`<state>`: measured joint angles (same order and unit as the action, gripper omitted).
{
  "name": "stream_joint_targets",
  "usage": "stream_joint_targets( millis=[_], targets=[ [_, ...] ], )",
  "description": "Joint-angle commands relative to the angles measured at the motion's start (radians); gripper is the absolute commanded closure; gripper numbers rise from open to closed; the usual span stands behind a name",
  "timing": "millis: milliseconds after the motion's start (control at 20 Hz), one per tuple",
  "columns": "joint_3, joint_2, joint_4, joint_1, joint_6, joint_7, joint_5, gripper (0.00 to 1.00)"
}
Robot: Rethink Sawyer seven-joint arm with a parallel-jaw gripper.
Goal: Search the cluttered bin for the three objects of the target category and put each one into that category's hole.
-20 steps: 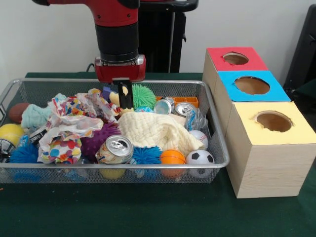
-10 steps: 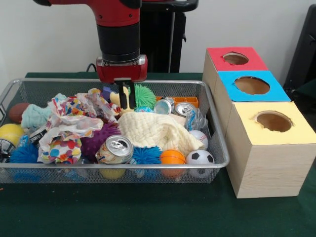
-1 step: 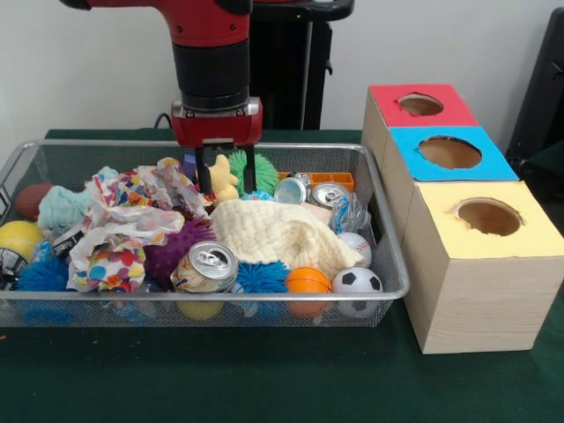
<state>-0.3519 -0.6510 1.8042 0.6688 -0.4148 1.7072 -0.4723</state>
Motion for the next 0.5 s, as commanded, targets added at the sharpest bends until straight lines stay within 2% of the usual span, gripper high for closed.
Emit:
stream_joint_targets(
  millis=[50, 500],
  targets=[
    [-0.007, -0.013, 0.062, -0.022, -0.082, -0.088, -0.1, 0.0],
    [0.011, -0.037, 0.136, 0.015, -0.055, -0.071, -0.146, 0.0]
  ],
)
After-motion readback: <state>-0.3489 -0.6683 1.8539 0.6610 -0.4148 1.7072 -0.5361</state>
